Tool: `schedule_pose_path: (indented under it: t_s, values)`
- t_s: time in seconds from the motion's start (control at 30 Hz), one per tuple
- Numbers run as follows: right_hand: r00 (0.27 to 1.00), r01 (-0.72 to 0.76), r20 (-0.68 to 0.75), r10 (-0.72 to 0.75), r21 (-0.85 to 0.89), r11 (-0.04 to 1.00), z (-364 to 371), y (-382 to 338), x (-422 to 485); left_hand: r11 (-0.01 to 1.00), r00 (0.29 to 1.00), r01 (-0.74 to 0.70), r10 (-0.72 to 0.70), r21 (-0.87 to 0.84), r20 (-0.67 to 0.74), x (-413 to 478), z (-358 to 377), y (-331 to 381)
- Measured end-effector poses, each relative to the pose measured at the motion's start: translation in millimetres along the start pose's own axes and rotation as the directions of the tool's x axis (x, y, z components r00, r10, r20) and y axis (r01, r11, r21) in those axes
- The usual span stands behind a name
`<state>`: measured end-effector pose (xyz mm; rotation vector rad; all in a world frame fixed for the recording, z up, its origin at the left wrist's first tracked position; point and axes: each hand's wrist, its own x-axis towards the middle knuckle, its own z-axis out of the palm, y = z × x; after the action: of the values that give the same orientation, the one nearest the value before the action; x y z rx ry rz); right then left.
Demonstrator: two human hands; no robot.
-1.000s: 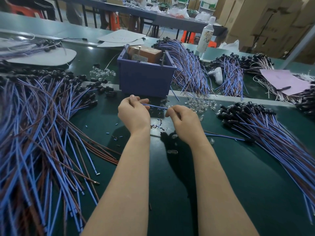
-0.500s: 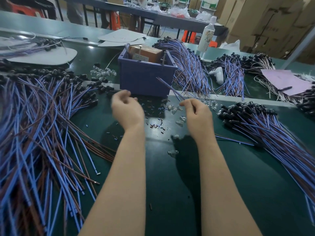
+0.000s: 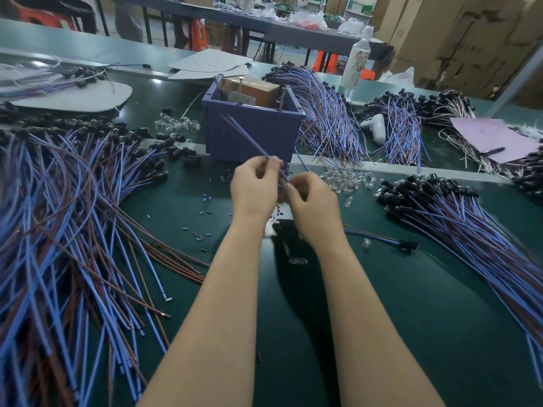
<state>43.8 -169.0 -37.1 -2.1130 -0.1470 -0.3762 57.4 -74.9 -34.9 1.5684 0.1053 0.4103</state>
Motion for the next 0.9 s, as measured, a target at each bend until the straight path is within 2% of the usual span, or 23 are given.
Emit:
schedule_pose_path:
  t_s: [0.07,0.17,0.3,0.5,0.63,0.67,0.73,0.8,0.9]
  values:
    - [1.0,0.015,0.004,-0.015,-0.037,0.999,2,0,-2,0.992,0.992,0.057,-0.069,-0.116,-0.103,3,-3,-1]
    - [1.0,0.006,-0.013,-0.005,0.058,0.998,6,-4,-4,0.935,0.982,0.149,-0.177,-0.321,-0.062,0,0,3]
    - [1.0,-0.024,0.004,0.024,0.083,0.996,8,-2,-5,0.947,0.978,0.199,-0.209,-0.251,-0.016,-2,3,1]
    - [0.992,-0.126,-0.004,0.128,0.165,0.978,11,1,-3,0.965,0.976,0.204,-0.214,-0.162,-0.042,-1,4,-6]
    - [0.967,-0.179,-0.135,0.215,0.239,0.954,11,3,0,0.995,0.981,0.079,-0.066,0.065,-0.18,0,2,-7]
    - [0.962,-0.169,-0.165,0.217,0.262,0.95,11,4,0,0.996,0.978,0.044,-0.027,0.079,-0.209,-1,1,-6]
    - [0.962,-0.131,-0.201,0.184,0.251,0.959,9,4,0,1.0,0.972,0.027,-0.023,0.015,-0.233,-2,2,-3]
    - [0.969,-0.094,-0.212,0.13,0.17,0.981,7,3,-1,0.996,0.967,0.046,-0.062,-0.07,-0.247,-2,1,-3]
    - [0.979,-0.076,-0.179,0.094,0.107,0.991,8,0,-2,0.996,0.966,0.04,-0.059,-0.077,-0.254,0,-2,-4]
